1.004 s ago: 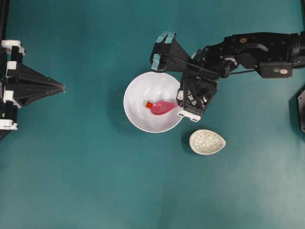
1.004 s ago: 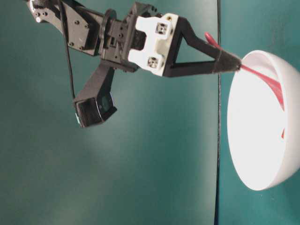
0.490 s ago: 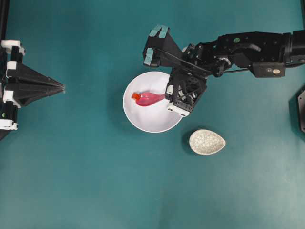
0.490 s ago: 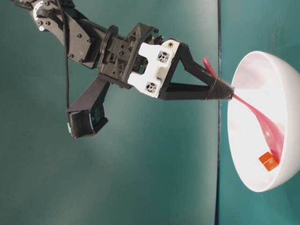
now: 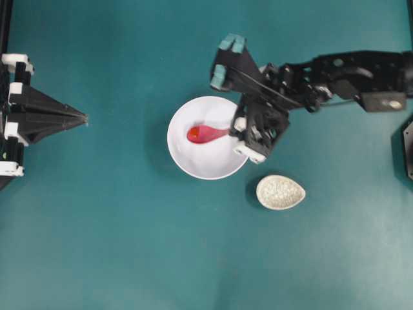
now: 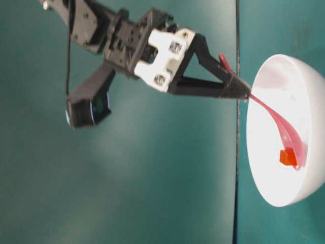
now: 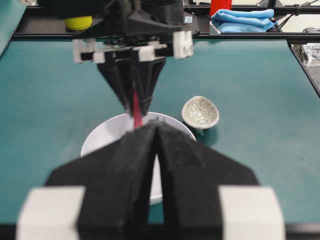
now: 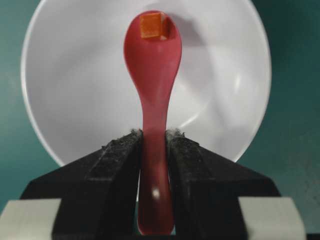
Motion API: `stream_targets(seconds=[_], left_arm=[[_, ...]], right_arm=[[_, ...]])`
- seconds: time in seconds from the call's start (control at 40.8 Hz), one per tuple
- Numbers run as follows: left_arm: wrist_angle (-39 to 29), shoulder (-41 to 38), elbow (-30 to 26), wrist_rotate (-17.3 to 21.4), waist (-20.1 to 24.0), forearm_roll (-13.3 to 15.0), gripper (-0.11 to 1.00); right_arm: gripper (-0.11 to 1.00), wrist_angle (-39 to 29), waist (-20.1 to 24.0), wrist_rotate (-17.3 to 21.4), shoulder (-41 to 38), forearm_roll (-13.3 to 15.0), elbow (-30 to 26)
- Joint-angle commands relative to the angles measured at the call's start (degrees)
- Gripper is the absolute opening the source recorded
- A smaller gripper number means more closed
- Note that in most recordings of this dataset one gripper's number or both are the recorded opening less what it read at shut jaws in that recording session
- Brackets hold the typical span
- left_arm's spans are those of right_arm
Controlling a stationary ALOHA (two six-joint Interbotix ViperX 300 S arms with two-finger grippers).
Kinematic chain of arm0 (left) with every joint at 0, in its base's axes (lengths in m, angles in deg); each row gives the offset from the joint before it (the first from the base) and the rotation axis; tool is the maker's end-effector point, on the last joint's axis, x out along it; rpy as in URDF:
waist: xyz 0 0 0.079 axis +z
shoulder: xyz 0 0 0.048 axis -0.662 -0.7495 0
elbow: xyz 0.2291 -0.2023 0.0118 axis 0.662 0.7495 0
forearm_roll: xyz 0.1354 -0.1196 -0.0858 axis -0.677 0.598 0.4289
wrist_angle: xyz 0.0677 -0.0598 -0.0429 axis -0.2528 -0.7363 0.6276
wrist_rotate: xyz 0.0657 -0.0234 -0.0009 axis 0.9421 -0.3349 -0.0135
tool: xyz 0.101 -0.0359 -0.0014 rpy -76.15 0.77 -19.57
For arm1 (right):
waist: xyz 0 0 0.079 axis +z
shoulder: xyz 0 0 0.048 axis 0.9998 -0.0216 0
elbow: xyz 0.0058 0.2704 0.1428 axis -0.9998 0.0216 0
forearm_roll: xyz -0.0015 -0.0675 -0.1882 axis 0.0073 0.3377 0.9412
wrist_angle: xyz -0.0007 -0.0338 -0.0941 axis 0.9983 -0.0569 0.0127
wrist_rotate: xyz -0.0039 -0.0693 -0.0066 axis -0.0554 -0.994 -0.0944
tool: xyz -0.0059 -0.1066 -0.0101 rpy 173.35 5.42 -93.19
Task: Grip the spoon and scoop the red block from the bowl with right arm.
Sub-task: 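Sweep the spoon under the red cube to scoop it, then raise the spoon carrying the red cube above the bowl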
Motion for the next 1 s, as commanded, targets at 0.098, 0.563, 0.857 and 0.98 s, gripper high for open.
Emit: stream_targets(seconds=[0.098,0.563,0.857,0.98], left_arm=[[0.2,-0.4,-1.4,-0.2,-0.2,-0.1,0.00],[-0.3,-0.2,-1.5,-1.2,-0.2,-0.1,0.00],[-1.8,1.1,-1.8,-1.3,-0.1,-0.1,0.00],[-1.8,1.1,-1.9,-1.3,-0.2,-0.1,0.00]], right_arm=[[0.23,8.5,2.5,-0.4,7.2,0.2,6.9],[0.23,11.5,3.4,-0.8,20.4,6.3,8.4],[0.23,4.0,3.4,-0.5,20.4,9.5,1.2],[0.23,3.7,3.4,-0.5,20.4,9.5,1.2]])
